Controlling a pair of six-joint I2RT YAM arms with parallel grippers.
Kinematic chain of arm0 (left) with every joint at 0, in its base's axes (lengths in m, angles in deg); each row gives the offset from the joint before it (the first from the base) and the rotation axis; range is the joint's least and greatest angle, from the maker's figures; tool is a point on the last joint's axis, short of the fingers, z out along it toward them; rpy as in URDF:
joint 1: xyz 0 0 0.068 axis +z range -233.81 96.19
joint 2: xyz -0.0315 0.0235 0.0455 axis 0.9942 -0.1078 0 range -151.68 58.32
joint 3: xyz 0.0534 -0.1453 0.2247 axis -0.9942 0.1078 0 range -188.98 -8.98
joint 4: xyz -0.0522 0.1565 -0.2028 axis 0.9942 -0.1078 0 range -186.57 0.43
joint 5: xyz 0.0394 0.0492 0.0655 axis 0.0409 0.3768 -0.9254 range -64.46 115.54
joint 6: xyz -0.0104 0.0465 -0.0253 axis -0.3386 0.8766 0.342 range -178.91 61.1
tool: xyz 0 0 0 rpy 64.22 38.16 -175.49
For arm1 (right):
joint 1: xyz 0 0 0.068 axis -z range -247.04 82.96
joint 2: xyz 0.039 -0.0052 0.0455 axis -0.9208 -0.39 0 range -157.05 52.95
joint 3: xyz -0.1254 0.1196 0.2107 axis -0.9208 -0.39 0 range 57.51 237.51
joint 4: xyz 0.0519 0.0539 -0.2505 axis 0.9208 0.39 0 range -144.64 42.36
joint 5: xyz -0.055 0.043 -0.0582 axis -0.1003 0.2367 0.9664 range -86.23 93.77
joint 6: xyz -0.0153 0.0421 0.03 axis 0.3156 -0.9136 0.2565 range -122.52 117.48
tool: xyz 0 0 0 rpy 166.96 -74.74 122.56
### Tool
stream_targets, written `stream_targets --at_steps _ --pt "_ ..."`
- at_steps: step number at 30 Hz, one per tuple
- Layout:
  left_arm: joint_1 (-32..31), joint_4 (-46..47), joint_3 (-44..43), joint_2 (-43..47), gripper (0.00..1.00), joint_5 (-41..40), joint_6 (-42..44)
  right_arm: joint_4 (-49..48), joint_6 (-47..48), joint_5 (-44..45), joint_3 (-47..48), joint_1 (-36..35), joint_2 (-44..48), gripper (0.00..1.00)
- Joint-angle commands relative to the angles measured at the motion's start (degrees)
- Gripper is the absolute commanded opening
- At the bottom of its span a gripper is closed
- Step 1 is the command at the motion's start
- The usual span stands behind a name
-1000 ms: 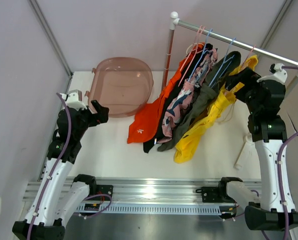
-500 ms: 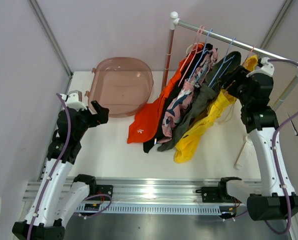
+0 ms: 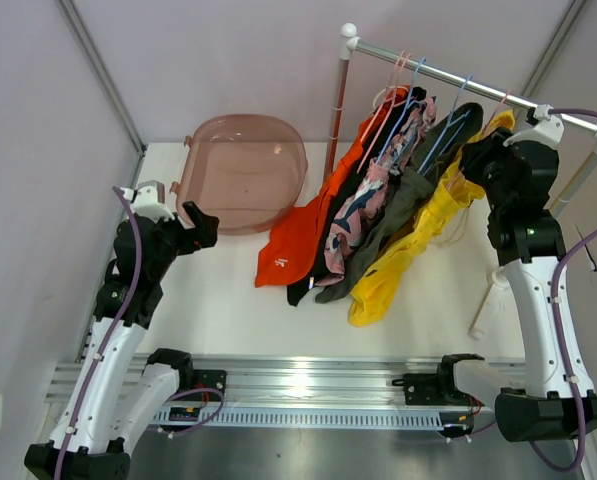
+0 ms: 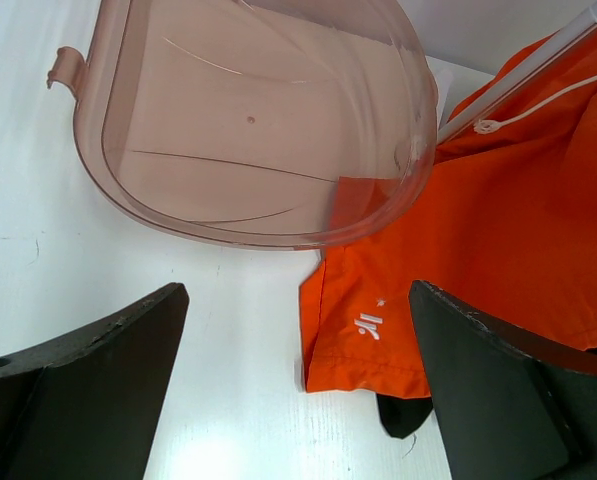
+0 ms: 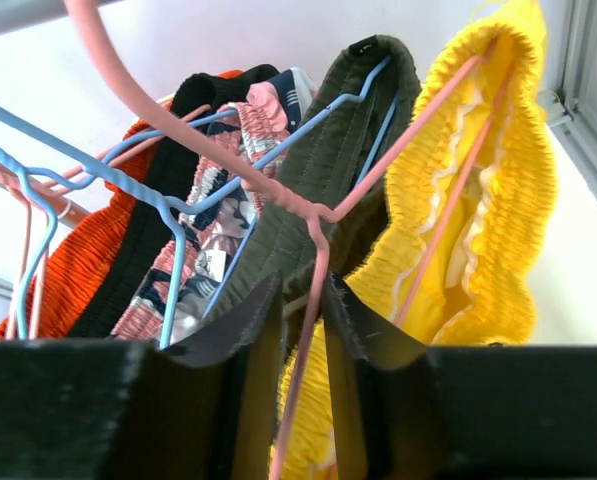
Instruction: Remove the shorts from the hanger
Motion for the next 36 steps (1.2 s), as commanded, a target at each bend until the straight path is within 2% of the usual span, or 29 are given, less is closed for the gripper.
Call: stream_targets --at_steps 1,4,9,12,15,24,26,27,30,33,36 --pt "-0.28 0.66 -0.83 0.37 0.99 1.05 0.01 -1.28 1.41 1.1 1.97 -0.36 1.26 0.23" --pt "-0.28 0.49 -0.74 0.1 0.99 0.87 0.1 -0.49 2.03 1.1 1.88 -0.27 1.0 0.29" --pt "-0.36 0.14 -0.83 0.1 0.99 0.43 0.19 -0.58 2.29 0.4 0.91 -0.18 0.82 0.31" --pt "-0.63 0.05 -0.74 0.02 0.99 -0.01 0.19 -1.28 2.03 -0.04 0.12 -0.18 0.64 0.4" --pt "-0.98 -0.13 -0.83 -0.07 0.99 -0.18 0.36 -1.72 1.76 -0.48 -0.32 -0.09 0.56 0.36" --pt "-1.68 -0.22 -0.83 -0.42 0.99 -1.85 0.63 -2.51 0.62 -1.71 -1.99 0.26 1.17 0.39" --pt "-1.68 -0.13 -0.83 -0.51 0.99 -1.77 0.72 -2.86 0.36 -1.62 -2.78 0.43 1.43 0.35" --pt "-1.77 -0.04 -0.74 -0.6 0.99 -1.51 0.72 -3.12 0.18 -1.54 -3.13 0.35 1.7 0.28" --pt "-2.03 0.65 -0.83 -0.34 0.99 -0.89 1.15 -3.65 -0.34 -0.84 -4.01 0.52 2.75 0.0" --pt "-3.43 2.85 -2.22 0.01 0.99 2.36 2.9 -4.44 -1.31 -0.57 -4.8 0.43 4.76 0.0" --pt "-10.1 0.76 -6.61 -0.77 0.99 -2.97 4.92 -5.85 -2.19 0.13 -5.5 0.26 7.75 0.0"
